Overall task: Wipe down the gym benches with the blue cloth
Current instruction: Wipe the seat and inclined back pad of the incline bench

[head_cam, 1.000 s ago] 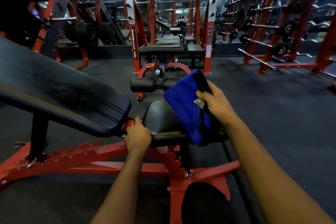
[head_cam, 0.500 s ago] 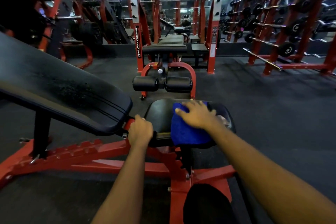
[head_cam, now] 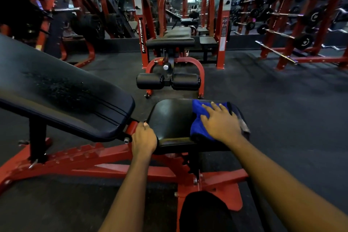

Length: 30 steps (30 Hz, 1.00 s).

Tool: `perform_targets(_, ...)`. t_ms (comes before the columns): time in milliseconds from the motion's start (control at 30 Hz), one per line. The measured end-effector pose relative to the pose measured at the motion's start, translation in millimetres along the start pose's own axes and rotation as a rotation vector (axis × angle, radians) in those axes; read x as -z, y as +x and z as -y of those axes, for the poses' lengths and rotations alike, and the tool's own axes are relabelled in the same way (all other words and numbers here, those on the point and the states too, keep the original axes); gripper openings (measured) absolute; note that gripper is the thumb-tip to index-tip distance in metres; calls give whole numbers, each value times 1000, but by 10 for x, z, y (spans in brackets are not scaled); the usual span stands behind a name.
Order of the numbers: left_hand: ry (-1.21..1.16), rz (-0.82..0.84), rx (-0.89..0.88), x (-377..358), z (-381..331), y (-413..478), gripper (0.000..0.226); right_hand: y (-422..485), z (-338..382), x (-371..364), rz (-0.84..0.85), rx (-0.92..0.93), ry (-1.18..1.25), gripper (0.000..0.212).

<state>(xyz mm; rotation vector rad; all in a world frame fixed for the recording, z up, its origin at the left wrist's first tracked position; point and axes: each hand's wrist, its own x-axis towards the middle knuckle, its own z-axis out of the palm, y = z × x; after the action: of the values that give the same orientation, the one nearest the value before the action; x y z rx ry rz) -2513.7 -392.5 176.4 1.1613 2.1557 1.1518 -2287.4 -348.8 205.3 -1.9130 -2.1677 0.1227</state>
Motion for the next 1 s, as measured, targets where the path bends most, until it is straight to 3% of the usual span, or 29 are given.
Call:
perform_targets(100,-20,-26,4,-30,43,8,41,-56,-209,2,-54,-50,8,53)
perform_targets(267,-51,-32,14,-30,41,-8,43,514,-266,163,111,-172,115,56)
perform_targets(467,-51,-34,2,-34,49,-14,46,-87,-558,-43,-84,-193,233,51)
perform_targets(600,-63,-49,-3,-44,61,-13,46,314,-597,92,15,-295,270,55)
perform_targets(733,-83,-64,-12,-50,67,-20,47,428,-533,165,86,-316,213,62)
perform_targets(900,-88,-61,-26,-44,86,-7,50,-172,-397,-57,-15,-255,151,56)
perform_targets(1000,-104,-53,-23,-35,86,-17,50,50,-433,0,33,-284,154,58)
